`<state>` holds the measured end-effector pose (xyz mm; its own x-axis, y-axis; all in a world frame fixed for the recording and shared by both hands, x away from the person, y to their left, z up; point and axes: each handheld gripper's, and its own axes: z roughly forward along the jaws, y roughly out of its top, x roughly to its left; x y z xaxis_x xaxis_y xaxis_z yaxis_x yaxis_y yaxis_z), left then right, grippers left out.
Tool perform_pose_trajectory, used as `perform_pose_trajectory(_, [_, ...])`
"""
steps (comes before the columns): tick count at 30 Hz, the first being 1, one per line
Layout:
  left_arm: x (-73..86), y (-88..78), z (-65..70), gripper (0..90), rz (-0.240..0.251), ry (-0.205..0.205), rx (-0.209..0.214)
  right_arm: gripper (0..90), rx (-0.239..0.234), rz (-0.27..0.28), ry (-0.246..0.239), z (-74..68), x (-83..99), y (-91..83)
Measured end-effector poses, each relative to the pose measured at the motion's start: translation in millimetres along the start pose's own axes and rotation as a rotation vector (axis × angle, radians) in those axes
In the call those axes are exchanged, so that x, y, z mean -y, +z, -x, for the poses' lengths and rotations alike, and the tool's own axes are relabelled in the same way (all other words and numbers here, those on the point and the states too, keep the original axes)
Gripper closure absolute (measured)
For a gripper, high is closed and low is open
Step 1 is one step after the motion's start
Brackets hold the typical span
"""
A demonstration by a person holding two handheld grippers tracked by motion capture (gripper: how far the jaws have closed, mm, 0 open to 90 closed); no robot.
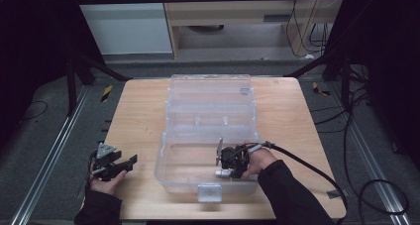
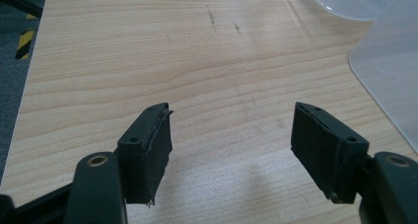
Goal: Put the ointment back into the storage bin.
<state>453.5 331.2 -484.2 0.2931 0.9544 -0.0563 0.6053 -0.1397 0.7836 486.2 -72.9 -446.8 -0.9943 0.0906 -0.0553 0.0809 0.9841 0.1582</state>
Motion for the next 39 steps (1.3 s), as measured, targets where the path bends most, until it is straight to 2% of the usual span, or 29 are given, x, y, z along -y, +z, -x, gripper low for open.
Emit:
perform_pose_trajectory(4, [0.0, -0.2, -0.2, 31.3, 0.001, 0.001, -0.001, 66.9, 0.007, 0.03, 0.008, 0.5, 3.2, -5.2])
perform_pose_trajectory(6, [0.1, -0.1, -0.2, 31.2, 0.0, -0.001, 0.0, 66.3, 0.013, 0.048, 0.034, 0.3, 5.1, -11.1])
perform_pose_trajectory(12, [0.1, -0.2, 0.0, 31.0, 0.0, -0.001, 0.0, 64.6, 0.046, 0.172, 0.102, -0.7, 16.1, -34.5])
perform_pose_trajectory(18, [0.1, -0.3, 0.3, 30.7, -0.001, -0.002, 0.001, 61.5, 0.09, 0.307, 0.213, -6.2, 32.0, -56.3])
perform_pose_trajectory(22, [0.5, 0.8, 0.9, 30.4, -0.009, 0.001, 0.005, 58.5, 0.154, 0.436, 0.304, -10.6, 49.3, -68.3])
perform_pose_trajectory(32, [0.3, 0.5, 1.4, 30.6, -0.009, 0.0, 0.004, 45.8, 0.293, 0.672, 0.484, -21.6, 91.0, -82.2])
perform_pose_trajectory(37, [0.4, 0.6, 1.4, 30.6, -0.01, -0.002, 0.001, 40.5, 0.346, 0.759, 0.553, -25.8, 115.0, -82.9])
perform_pose_trajectory(39, [0.4, 0.6, 1.5, 30.6, -0.01, -0.002, 0.001, 36.2, 0.348, 0.761, 0.589, -25.5, 121.9, -82.4])
